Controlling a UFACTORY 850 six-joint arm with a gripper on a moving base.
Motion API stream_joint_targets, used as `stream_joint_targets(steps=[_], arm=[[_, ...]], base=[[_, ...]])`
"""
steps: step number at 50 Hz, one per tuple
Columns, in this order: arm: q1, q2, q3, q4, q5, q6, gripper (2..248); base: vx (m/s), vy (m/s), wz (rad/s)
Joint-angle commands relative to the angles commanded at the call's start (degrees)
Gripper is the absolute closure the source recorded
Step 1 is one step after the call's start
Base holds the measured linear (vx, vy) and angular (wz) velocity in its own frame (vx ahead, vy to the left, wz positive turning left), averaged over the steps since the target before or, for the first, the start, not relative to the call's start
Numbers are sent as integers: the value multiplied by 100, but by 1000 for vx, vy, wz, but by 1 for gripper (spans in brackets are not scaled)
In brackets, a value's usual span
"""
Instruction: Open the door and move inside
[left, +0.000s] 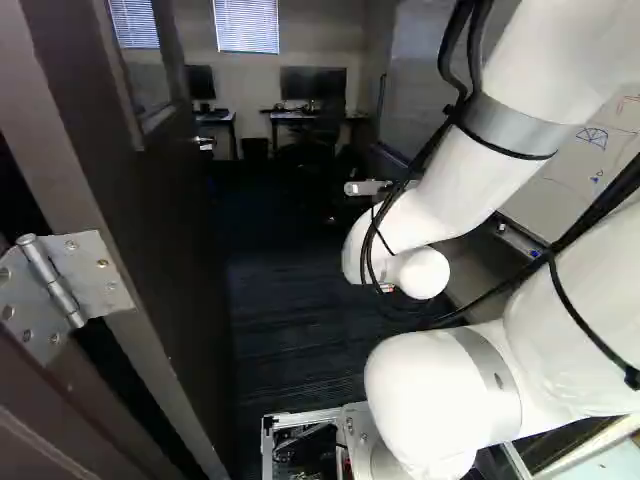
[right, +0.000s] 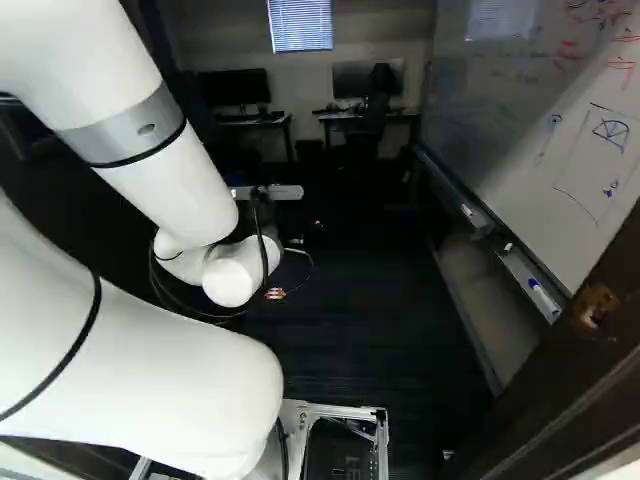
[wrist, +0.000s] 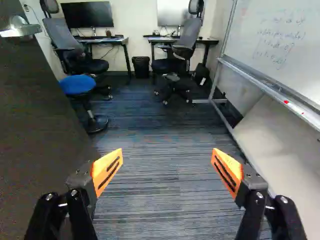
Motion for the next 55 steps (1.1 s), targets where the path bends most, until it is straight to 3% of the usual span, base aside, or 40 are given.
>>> stream_joint_targets(steps=[10, 55], arm=[[0, 0, 0, 0, 0, 0, 3], [0, 0, 0, 0, 0, 0, 3]], base=[[121, 11, 182], [173, -1, -6]])
